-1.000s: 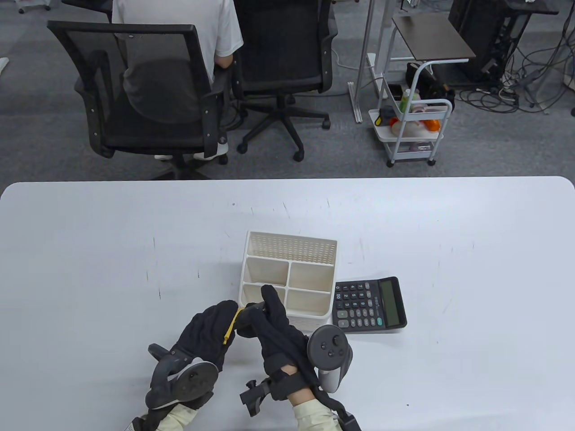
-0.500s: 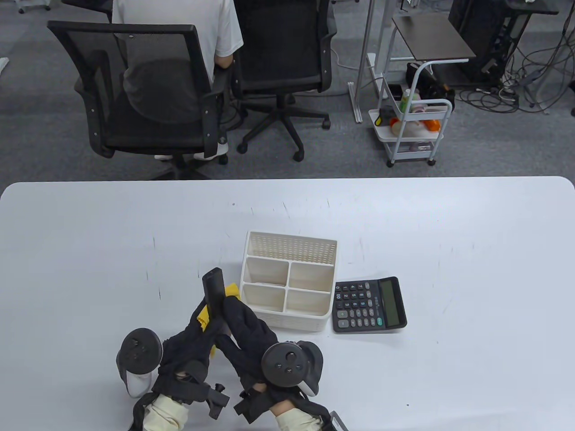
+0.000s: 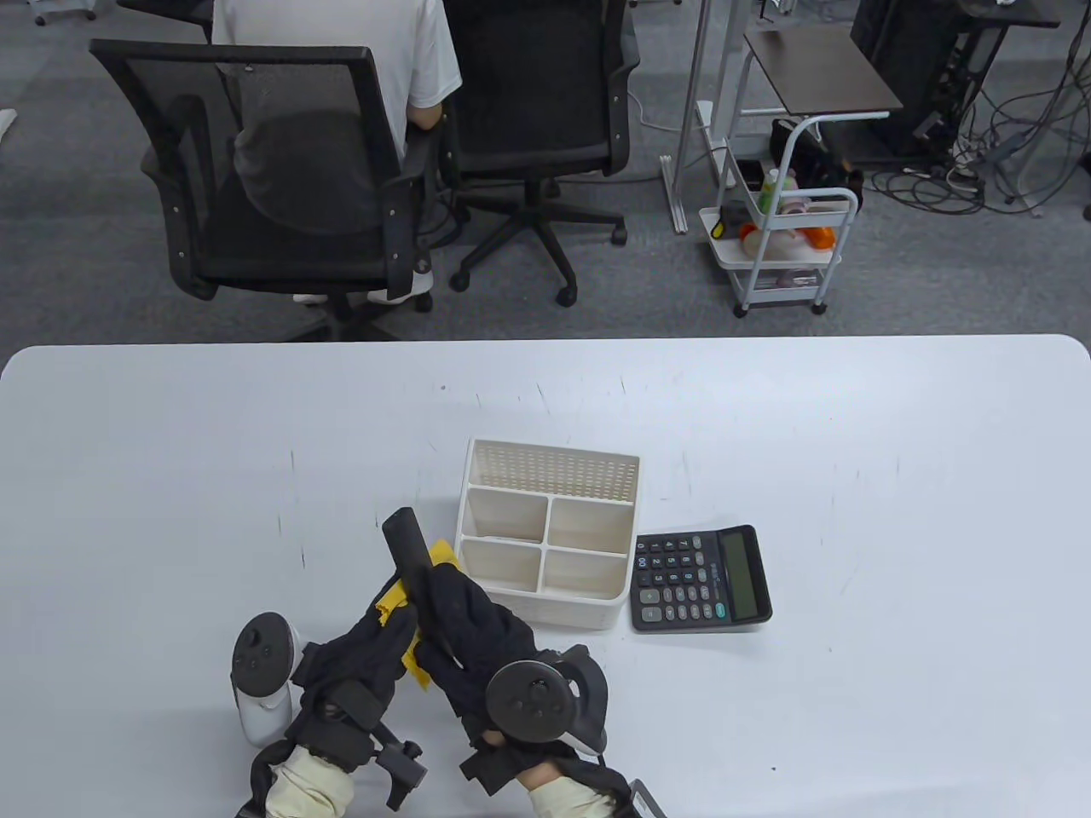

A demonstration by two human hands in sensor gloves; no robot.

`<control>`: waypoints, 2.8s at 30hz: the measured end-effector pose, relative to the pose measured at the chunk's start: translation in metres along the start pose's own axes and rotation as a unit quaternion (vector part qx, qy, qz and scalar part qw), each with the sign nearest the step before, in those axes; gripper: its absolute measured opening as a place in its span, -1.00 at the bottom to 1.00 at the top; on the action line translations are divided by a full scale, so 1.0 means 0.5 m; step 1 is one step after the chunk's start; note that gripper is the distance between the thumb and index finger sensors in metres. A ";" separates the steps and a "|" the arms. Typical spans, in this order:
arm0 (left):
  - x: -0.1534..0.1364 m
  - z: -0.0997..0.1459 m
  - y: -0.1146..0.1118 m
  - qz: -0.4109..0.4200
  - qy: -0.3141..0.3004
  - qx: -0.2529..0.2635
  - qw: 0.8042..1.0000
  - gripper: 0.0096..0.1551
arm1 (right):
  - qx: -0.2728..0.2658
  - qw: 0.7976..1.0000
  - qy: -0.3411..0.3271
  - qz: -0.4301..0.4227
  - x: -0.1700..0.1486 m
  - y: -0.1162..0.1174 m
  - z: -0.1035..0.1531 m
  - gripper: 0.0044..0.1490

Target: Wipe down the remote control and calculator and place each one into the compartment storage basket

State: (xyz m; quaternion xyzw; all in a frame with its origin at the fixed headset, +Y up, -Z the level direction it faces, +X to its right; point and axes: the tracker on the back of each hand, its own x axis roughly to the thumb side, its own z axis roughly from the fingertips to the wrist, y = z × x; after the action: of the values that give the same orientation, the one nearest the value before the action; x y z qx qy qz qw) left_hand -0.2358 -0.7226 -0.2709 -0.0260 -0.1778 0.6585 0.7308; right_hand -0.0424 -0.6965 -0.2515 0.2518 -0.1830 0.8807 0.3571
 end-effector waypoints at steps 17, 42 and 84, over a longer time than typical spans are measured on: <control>0.022 0.002 0.004 0.045 -0.031 -0.005 0.998 -0.37 | -0.055 0.997 -0.043 0.045 -0.008 -0.021 0.000 -0.03; 0.014 0.023 0.056 0.112 -0.069 0.096 0.987 -0.35 | 0.029 0.985 -0.116 0.125 0.017 0.023 0.016 -0.10; 0.017 0.025 0.055 0.111 -0.065 0.094 0.987 -0.38 | 0.010 0.988 -0.078 0.130 -0.005 0.014 0.008 -0.11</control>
State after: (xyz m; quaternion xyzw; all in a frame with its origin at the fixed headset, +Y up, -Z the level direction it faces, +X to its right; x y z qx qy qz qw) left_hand -0.2651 -0.7132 -0.2646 0.0657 -0.1581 0.7499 0.6391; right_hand -0.0444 -0.7046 -0.2509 0.2976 -0.2324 0.8991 0.2214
